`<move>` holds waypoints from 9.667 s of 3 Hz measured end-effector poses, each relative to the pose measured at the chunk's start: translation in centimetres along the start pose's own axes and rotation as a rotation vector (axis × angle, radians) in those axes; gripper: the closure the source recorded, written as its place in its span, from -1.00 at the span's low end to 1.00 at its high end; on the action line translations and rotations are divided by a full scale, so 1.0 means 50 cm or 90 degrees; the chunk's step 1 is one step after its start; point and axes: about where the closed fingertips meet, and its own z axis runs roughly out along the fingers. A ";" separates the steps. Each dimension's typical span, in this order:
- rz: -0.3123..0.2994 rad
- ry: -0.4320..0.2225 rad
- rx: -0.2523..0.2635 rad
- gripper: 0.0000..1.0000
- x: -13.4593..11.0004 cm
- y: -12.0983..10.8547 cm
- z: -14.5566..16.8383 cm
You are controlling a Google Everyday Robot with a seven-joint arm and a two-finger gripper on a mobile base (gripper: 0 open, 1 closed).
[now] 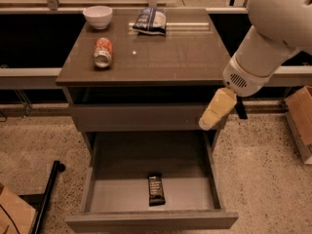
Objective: Pick rxbar chocolate from middle drawer and place on counter
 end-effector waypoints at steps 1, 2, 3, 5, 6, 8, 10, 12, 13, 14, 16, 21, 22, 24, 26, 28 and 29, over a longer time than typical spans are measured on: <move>0.048 0.033 -0.009 -1.00 -0.022 0.002 0.084; 0.090 0.097 0.019 -1.00 -0.021 -0.014 0.177; 0.115 0.115 0.016 -1.00 -0.001 -0.033 0.205; 0.180 0.100 -0.029 -1.00 0.010 -0.040 0.228; 0.260 0.127 -0.061 -1.00 0.025 -0.037 0.303; 0.363 0.195 -0.097 -1.00 0.042 0.002 0.441; 0.381 0.198 -0.134 -1.00 0.036 0.008 0.458; 0.457 0.212 -0.218 -1.00 -0.026 0.091 0.586; 0.523 0.212 -0.212 -1.00 -0.028 0.113 0.638; 0.539 0.207 -0.209 -1.00 -0.033 0.112 0.644; 0.490 0.243 -0.200 -1.00 -0.033 0.165 0.712; 0.597 0.243 -0.189 -1.00 0.000 0.218 0.871; 0.642 0.238 -0.183 -1.00 -0.015 0.228 0.898; 0.694 0.242 -0.200 -1.00 -0.050 0.276 0.956; 0.722 0.297 -0.205 -1.00 -0.038 0.316 1.020; 0.755 0.327 -0.213 -0.33 -0.020 0.317 1.051; 0.755 0.327 -0.213 0.15 -0.022 0.316 1.044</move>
Offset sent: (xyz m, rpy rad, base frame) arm 0.0504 0.0068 -0.1365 -0.2326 0.1541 -0.2695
